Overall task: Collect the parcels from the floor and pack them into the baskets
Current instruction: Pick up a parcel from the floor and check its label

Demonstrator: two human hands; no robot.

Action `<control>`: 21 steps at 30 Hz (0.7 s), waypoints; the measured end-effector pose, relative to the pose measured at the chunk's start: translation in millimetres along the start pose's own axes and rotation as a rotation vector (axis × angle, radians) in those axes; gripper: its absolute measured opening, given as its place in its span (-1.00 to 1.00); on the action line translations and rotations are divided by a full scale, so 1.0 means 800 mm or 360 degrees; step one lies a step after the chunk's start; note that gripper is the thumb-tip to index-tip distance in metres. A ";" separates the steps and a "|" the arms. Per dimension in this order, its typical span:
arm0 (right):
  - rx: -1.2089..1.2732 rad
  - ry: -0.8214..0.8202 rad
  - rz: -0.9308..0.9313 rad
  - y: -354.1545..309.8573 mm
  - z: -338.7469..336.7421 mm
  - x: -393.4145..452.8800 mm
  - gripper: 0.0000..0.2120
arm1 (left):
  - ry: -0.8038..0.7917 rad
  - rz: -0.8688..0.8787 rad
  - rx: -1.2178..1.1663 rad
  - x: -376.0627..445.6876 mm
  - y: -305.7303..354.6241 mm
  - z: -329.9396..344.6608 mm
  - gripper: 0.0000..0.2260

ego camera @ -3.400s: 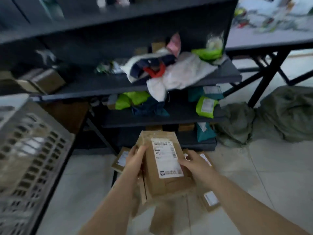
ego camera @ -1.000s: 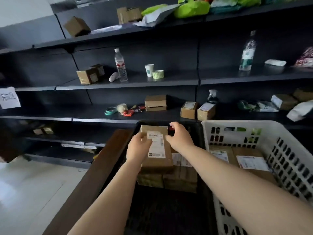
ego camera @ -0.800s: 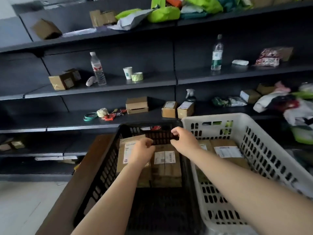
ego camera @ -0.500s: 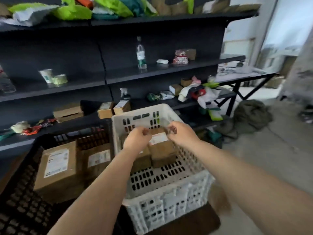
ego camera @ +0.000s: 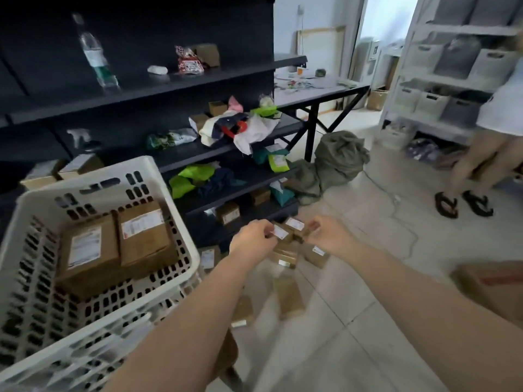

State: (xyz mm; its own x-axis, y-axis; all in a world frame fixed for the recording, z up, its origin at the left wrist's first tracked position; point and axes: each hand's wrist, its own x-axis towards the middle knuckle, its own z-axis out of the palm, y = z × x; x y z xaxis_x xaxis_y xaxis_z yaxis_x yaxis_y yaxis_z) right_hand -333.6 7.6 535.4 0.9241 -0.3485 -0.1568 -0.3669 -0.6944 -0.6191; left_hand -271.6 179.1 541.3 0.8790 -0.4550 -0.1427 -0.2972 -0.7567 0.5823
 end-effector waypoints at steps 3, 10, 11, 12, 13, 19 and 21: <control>0.0009 0.0000 0.0039 0.052 -0.004 0.035 -0.79 | -0.0057 -0.0108 -0.0011 0.044 0.010 0.042 -0.74; 0.0027 -0.0158 0.0200 0.151 -0.013 0.164 -0.66 | -0.0200 -0.0336 -0.0067 0.184 0.026 0.119 -0.76; 0.0013 -0.0175 0.0206 0.161 -0.019 0.190 -0.70 | -0.0188 -0.0361 -0.0099 0.211 0.029 0.123 -0.76; 0.0005 -0.0180 0.0207 0.169 -0.027 0.216 -0.75 | -0.0170 -0.0381 -0.0133 0.237 0.032 0.126 -0.77; 0.0001 -0.0186 0.0209 0.175 -0.038 0.242 -0.80 | -0.0153 -0.0402 -0.0158 0.261 0.036 0.126 -0.78; -0.0065 -0.0212 0.0158 0.193 -0.116 0.379 -0.63 | -0.0063 -0.0513 -0.0132 0.378 0.069 0.115 -0.75; -0.0087 -0.0253 0.0103 0.203 -0.135 0.418 -0.57 | -0.0042 -0.0555 -0.0102 0.411 0.081 0.113 -0.74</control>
State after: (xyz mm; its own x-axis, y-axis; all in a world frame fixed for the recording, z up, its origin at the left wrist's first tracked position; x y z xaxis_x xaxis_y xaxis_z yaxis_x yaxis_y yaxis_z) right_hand -95.8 -289.4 465.6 0.9020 -0.2925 -0.3175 -0.4274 -0.7085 -0.5616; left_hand -35.5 -62.1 460.2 0.9132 -0.1869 -0.3620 0.0441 -0.8380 0.5439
